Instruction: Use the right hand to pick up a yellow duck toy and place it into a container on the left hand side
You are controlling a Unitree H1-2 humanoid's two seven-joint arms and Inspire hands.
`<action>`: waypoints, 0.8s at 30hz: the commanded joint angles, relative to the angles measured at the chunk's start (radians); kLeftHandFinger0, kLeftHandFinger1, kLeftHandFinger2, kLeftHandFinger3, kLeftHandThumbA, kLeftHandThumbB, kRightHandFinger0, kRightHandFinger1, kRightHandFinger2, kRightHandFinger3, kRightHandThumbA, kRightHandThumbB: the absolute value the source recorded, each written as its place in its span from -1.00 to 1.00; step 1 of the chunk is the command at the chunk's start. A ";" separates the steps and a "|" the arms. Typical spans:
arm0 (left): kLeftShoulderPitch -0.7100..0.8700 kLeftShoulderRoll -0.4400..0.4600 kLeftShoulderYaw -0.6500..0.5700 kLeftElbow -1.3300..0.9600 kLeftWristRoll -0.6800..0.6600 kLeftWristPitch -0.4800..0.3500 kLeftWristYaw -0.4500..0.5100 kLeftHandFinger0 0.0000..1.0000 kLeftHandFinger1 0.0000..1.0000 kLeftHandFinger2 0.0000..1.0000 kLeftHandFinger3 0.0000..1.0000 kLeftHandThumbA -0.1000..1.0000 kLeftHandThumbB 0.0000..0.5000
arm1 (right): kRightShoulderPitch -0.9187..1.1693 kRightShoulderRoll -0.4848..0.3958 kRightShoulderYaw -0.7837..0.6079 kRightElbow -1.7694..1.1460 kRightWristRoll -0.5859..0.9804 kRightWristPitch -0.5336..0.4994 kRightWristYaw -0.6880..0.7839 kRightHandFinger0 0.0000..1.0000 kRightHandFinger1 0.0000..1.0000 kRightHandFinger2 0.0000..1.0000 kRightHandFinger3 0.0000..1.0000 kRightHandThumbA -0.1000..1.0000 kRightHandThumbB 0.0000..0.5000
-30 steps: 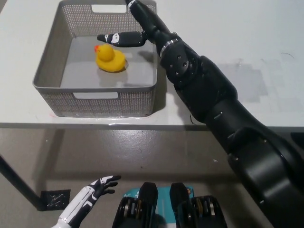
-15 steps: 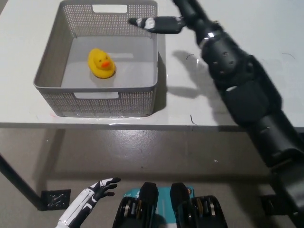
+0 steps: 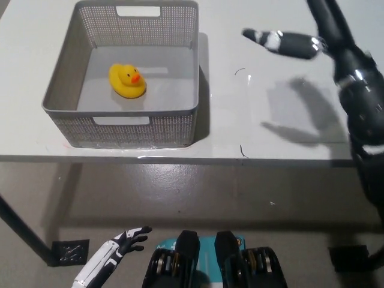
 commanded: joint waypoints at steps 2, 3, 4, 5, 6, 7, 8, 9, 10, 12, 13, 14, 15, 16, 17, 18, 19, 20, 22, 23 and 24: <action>0.018 0.016 0.041 -0.022 -0.018 -0.051 0.035 0.80 0.86 1.00 1.00 1.00 -0.11 | 0.377 0.035 -0.127 -0.622 0.178 -0.157 -0.089 1.00 1.00 1.00 1.00 0.68 -0.24; 0.023 0.013 0.044 -0.020 -0.022 -0.056 0.037 0.81 0.86 1.00 1.00 1.00 -0.13 | 0.424 0.047 -0.114 -0.628 0.169 -0.182 -0.097 1.00 1.00 1.00 1.00 0.67 -0.33; 0.029 0.010 0.047 -0.019 -0.026 -0.062 0.040 0.81 0.87 1.00 1.00 1.00 -0.15 | 0.496 0.067 -0.095 -0.628 0.153 -0.224 -0.109 1.00 1.00 1.00 1.00 0.68 -0.32; 0.030 0.007 0.050 -0.017 -0.030 -0.064 0.043 0.83 0.90 1.00 1.00 1.00 -0.10 | 0.561 0.088 -0.078 -0.605 0.137 -0.287 -0.125 1.00 1.00 1.00 1.00 0.68 -0.42; 0.029 0.004 0.054 -0.015 -0.036 -0.063 0.044 0.85 0.95 1.00 1.00 1.00 -0.09 | 0.607 0.103 -0.065 -0.575 0.118 -0.352 -0.143 1.00 1.00 1.00 1.00 0.68 -0.46; 0.031 0.002 0.056 -0.014 -0.041 -0.062 0.044 0.85 0.96 1.00 1.00 1.00 -0.09 | 0.636 0.113 -0.059 -0.560 0.105 -0.386 -0.152 1.00 1.00 1.00 1.00 0.68 -0.50; 0.033 0.000 0.058 -0.013 -0.044 -0.060 0.044 0.88 1.00 1.00 1.00 1.00 -0.07 | 0.680 0.129 -0.048 -0.540 0.087 -0.433 -0.166 0.89 1.00 1.00 1.00 0.66 -0.63; 0.034 -0.001 0.059 -0.012 -0.046 -0.060 0.044 0.89 1.00 1.00 1.00 1.00 -0.02 | 0.708 0.141 -0.040 -0.529 0.089 -0.456 -0.168 0.87 1.00 1.00 1.00 0.64 -0.65; 0.036 -0.002 0.062 -0.010 -0.046 -0.061 0.045 0.93 1.00 1.00 1.00 1.00 0.07 | 0.763 0.162 -0.018 -0.509 0.099 -0.475 -0.171 0.76 1.00 1.00 1.00 0.67 -0.58; 0.038 -0.004 0.066 -0.007 -0.050 -0.060 0.046 0.95 1.00 1.00 1.00 1.00 0.13 | 0.811 0.177 0.005 -0.489 0.112 -0.479 -0.175 0.70 1.00 1.00 1.00 0.69 -0.59; 0.039 -0.005 0.070 -0.007 -0.056 -0.057 0.045 0.98 1.00 1.00 1.00 1.00 0.11 | 0.837 0.185 0.016 -0.467 0.116 -0.479 -0.179 0.64 0.97 1.00 1.00 0.74 -0.57; 0.039 -0.006 0.073 -0.006 -0.056 -0.055 0.047 0.99 1.00 1.00 1.00 1.00 0.09 | 0.853 0.188 0.026 -0.438 0.118 -0.479 -0.188 0.61 0.95 1.00 1.00 0.82 -0.55; 0.040 -0.009 0.076 -0.002 -0.055 -0.058 0.049 1.00 1.00 1.00 1.00 1.00 0.07 | 0.863 0.188 0.038 -0.406 0.120 -0.479 -0.202 0.59 0.92 1.00 1.00 0.90 -0.53; 0.041 -0.010 0.077 -0.001 -0.055 -0.058 0.049 1.00 1.00 1.00 1.00 1.00 0.07 | 0.867 0.189 0.042 -0.392 0.119 -0.479 -0.209 0.58 0.91 1.00 1.00 0.93 -0.52; 0.039 -0.012 0.080 0.003 -0.054 -0.060 0.049 1.00 1.00 1.00 1.00 1.00 0.11 | 0.883 0.199 0.049 -0.331 0.108 -0.479 -0.247 0.55 0.85 1.00 1.00 1.00 -0.53; 0.039 -0.014 0.082 0.008 -0.051 -0.063 0.049 1.00 1.00 1.00 1.00 1.00 0.13 | 0.897 0.207 0.054 -0.275 0.105 -0.479 -0.280 0.54 0.82 1.00 1.00 1.00 -0.63; 0.039 -0.016 0.083 0.010 -0.050 -0.064 0.049 1.00 1.00 1.00 1.00 1.00 0.14 | 0.901 0.209 0.057 -0.257 0.106 -0.479 -0.292 0.53 0.80 1.00 1.00 1.00 -0.65; 0.042 -0.017 0.086 0.007 -0.047 -0.053 0.048 1.00 1.00 1.00 1.00 1.00 0.15 | 0.907 0.230 0.048 -0.209 0.122 -0.479 -0.313 0.44 0.69 1.00 1.00 1.00 -0.50; 0.042 -0.022 0.094 0.006 -0.047 -0.043 0.046 1.00 1.00 1.00 1.00 1.00 0.12 | 0.907 0.235 0.062 -0.113 0.130 -0.479 -0.369 0.40 0.65 1.00 1.00 1.00 -0.58; 0.041 -0.022 0.095 0.006 -0.047 -0.042 0.045 1.00 1.00 1.00 1.00 1.00 0.12 | 0.906 0.235 0.064 -0.107 0.132 -0.479 -0.374 0.40 0.65 1.00 1.00 1.00 -0.58; 0.037 -0.020 0.098 0.009 -0.045 -0.046 0.044 1.00 1.00 1.00 1.00 1.00 0.08 | 0.898 0.246 0.061 -0.047 0.145 -0.479 -0.396 0.39 0.63 1.00 1.00 1.00 -0.45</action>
